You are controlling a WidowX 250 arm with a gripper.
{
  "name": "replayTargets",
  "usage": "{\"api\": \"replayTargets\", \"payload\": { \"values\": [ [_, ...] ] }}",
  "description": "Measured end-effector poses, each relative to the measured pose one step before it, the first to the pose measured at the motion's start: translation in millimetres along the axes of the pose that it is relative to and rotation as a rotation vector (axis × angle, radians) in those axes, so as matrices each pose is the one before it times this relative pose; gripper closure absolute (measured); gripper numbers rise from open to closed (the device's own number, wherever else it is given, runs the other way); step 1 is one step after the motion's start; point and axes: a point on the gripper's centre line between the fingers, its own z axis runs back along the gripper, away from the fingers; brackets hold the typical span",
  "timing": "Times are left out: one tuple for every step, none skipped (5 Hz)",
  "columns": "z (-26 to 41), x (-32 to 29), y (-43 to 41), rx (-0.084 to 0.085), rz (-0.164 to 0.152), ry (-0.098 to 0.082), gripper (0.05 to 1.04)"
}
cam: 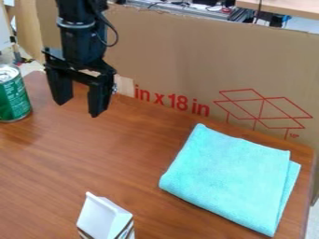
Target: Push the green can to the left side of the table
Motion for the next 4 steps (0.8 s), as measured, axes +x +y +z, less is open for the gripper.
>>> {"api": "replayTargets", "payload": {
  "values": [
    [-0.04,-0.07,0.41,0.0000,0.0046,0.0001,0.084],
    [0.04,0.07,-0.41,0.0000,0.0046,-0.0001,0.084],
    [0.00,0.00,0.00,0.0000,0.0000,0.0000,0.084],
    [0.00,0.00,0.00,0.0000,0.0000,0.0000,0.084]
  ]
}}
